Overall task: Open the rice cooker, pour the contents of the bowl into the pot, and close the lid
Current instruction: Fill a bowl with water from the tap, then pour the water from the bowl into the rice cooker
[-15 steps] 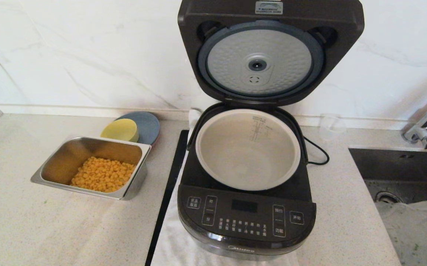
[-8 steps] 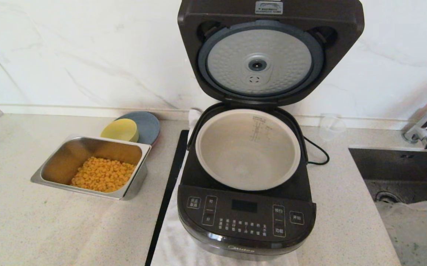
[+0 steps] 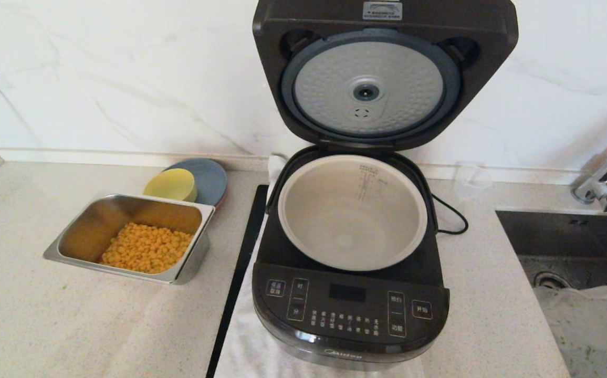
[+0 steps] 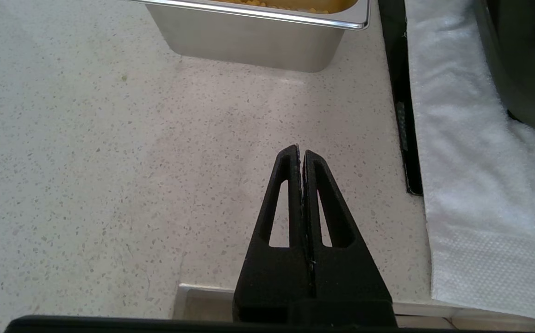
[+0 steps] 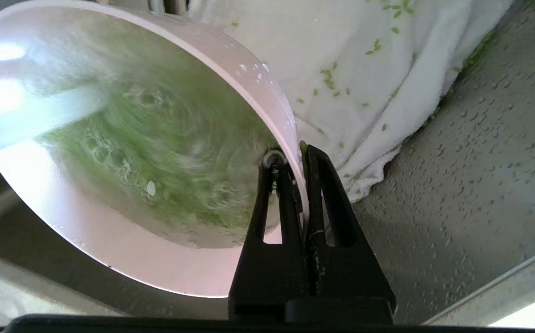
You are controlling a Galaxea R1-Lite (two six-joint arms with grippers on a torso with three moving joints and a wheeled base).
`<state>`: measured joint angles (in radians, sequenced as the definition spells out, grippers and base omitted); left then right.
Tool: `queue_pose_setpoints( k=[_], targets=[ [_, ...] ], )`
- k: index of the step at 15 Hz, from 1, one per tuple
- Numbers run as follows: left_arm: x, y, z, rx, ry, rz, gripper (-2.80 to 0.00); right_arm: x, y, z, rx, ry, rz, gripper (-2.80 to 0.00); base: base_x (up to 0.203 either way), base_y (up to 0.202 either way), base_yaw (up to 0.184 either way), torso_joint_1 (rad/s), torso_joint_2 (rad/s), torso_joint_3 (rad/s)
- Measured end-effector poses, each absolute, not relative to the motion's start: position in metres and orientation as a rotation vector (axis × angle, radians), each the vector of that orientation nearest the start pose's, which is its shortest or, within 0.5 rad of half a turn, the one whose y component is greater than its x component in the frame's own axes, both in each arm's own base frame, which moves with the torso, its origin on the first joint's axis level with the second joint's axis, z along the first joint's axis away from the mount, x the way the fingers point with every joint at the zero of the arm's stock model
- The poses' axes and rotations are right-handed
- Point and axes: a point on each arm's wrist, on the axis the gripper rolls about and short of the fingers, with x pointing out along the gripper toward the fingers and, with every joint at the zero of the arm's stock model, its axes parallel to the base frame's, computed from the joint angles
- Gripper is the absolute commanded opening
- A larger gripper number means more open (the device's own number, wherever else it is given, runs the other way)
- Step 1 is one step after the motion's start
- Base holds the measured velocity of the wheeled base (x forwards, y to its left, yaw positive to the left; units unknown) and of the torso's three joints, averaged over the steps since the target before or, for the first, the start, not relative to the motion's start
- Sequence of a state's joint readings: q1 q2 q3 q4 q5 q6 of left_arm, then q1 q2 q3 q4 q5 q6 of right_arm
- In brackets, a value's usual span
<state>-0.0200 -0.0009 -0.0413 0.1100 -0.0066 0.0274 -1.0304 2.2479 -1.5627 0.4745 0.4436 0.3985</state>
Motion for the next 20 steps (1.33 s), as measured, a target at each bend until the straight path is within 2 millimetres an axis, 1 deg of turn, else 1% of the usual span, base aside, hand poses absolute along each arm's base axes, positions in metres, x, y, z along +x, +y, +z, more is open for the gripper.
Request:
queue_pose_setpoints(
  k=[2, 4, 7, 11, 14, 16, 19, 20],
  targets=[
    [-0.026, 0.0, 0.076, 0.028, 0.068, -0.027, -2.8, 0.218, -0.342, 0.095, 1.152, 0.788, -0.696, -2.8, 0.0, 0.0, 0.0, 0.0, 0.0, 0.0],
    [-0.026, 0.0, 0.076, 0.028, 0.068, -0.028, -2.8, 0.217, -0.33, 0.104, 1.159, 0.807, -0.657, -2.8, 0.0, 0.0, 0.0, 0.0, 0.0, 0.0],
    [-0.026, 0.0, 0.076, 0.028, 0.068, -0.027, -2.8, 0.22, -0.303, 0.117, 1.129, 0.839, -0.599, -2.8, 0.0, 0.0, 0.0, 0.0, 0.0, 0.0],
    [-0.026, 0.0, 0.076, 0.028, 0.068, -0.027, -2.8, 0.228, -0.253, 0.133, 1.069, 0.899, -0.523, -2.8, 0.0, 0.0, 0.0, 0.0, 0.0, 0.0],
    [-0.026, 0.0, 0.076, 0.028, 0.068, -0.028, -2.8, 0.233, -0.212, 0.149, 0.984, 0.934, -0.479, -2.8, 0.0, 0.0, 0.0, 0.0, 0.0, 0.0],
    [-0.026, 0.0, 0.076, 0.028, 0.067, -0.027, -2.8, 0.234, -0.185, 0.163, 0.916, 0.955, -0.462, -2.8, 0.0, 0.0, 0.0, 0.0, 0.0, 0.0],
    [-0.026, 0.0, 0.076, 0.028, 0.067, -0.027, -2.8, 0.231, -0.145, 0.186, 0.847, 0.988, -0.388, -2.8, 0.0, 0.0, 0.0, 0.0, 0.0, 0.0],
    [-0.026, 0.0, 0.076, 0.028, 0.068, -0.027, -2.8, 0.229, -0.134, 0.193, 0.827, 0.99, -0.364, -2.8, 0.0, 0.0, 0.0, 0.0, 0.0, 0.0]
  ],
)
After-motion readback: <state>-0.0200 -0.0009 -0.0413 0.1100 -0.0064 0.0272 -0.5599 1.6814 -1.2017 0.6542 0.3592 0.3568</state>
